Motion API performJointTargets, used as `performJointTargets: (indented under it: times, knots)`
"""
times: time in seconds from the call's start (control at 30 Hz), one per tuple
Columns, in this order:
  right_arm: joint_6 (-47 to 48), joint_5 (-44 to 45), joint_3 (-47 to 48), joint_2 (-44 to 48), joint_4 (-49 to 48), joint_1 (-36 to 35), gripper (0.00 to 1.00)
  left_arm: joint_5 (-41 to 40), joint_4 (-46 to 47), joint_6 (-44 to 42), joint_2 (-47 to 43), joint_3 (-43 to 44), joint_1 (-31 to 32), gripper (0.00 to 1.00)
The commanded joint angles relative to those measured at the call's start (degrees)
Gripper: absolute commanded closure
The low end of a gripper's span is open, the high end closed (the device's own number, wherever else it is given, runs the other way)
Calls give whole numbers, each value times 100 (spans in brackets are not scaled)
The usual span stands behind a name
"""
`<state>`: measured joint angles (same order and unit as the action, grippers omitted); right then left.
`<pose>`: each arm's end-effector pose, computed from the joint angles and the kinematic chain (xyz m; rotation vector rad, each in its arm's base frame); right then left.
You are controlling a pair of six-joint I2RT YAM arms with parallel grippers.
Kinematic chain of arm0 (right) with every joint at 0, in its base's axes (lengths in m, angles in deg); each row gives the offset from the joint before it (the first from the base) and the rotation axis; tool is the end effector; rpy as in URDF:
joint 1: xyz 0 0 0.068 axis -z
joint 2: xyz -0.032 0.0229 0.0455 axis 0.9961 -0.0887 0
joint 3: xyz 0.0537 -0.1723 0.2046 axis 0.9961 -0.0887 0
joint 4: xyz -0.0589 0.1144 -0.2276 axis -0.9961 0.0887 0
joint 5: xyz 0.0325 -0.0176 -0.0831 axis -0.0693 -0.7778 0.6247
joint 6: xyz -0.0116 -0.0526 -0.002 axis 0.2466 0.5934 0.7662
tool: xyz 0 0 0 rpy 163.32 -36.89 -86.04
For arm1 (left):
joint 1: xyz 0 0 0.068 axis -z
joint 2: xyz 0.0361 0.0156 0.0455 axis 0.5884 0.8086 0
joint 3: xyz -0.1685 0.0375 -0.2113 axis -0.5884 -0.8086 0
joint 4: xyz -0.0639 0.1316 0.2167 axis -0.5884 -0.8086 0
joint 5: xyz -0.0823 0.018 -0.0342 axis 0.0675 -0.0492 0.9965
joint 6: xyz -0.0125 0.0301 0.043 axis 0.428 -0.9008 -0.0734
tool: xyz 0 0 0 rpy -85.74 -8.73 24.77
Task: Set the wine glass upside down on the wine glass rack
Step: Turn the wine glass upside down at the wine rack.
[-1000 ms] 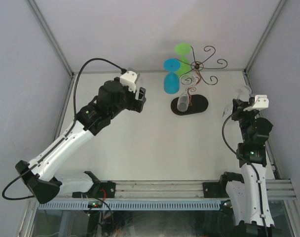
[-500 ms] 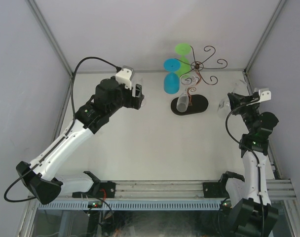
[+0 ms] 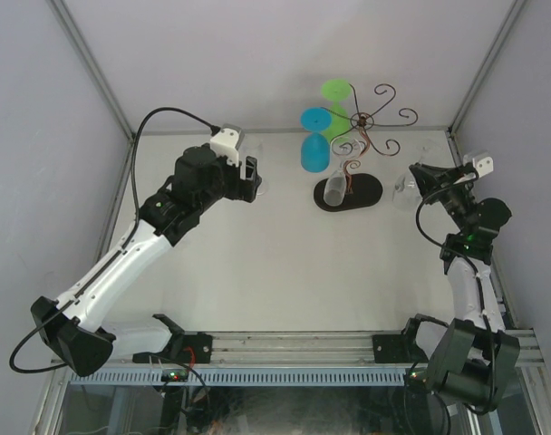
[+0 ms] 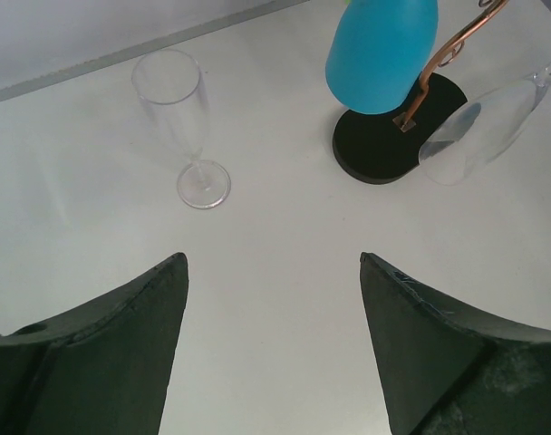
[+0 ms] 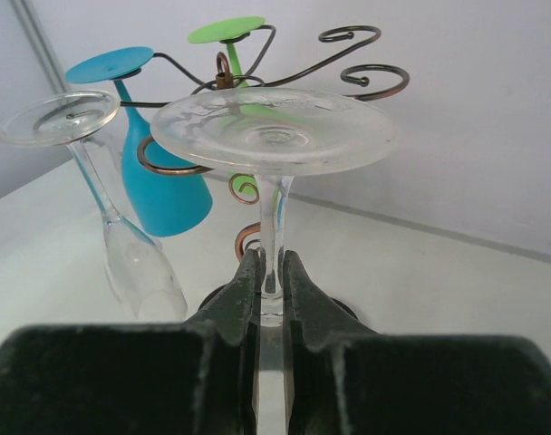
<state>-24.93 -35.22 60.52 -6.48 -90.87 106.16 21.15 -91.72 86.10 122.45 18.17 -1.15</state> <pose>0.2144 -0.0557 0.3176 -0.2490 1.3695 0.4655 0.2246 -0.1512 0.3933 0.3834 1.9097 -0.3656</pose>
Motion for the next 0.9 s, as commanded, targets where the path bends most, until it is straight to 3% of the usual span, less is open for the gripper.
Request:
performJointTargets:
  times: [0.0,0.37,0.87]
  knots:
    - [-394,-424,248,-337,-1464,15,100,165,298,134,-222,-92,-105,20]
    - [-157,-626,422,-1187,-2251,-83,100,332,316,165,-176,-115,-114,21]
    - [323,-683,1316,-2211,-1749,-675,100,448,345,192,-232,-142,-172,21]
